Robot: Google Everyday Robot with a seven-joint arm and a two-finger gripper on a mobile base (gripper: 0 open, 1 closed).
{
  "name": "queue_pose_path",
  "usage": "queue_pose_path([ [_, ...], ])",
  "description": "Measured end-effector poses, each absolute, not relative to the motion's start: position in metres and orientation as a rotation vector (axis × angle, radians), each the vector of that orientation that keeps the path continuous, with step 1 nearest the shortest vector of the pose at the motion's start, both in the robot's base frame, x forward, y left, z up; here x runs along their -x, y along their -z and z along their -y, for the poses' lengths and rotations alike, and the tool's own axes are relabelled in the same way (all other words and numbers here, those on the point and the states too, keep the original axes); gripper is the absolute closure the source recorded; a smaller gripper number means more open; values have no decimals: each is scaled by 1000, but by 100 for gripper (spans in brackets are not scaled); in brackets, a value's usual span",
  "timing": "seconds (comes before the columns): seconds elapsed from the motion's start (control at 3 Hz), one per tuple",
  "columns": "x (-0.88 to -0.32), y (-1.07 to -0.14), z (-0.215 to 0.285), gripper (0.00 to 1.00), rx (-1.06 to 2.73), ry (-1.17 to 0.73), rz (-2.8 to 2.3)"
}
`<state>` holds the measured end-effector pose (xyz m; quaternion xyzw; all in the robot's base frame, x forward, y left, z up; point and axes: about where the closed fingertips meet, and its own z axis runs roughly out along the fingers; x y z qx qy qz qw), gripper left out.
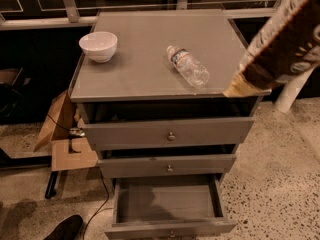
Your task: Place brown chip bag into bottom drawer
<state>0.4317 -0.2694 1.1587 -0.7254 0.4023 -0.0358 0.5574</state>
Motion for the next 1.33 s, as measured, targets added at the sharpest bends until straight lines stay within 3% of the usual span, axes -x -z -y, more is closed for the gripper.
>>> queue_pose_path([
  [1.33,-369,-1018,270,100,2001,122,-866],
])
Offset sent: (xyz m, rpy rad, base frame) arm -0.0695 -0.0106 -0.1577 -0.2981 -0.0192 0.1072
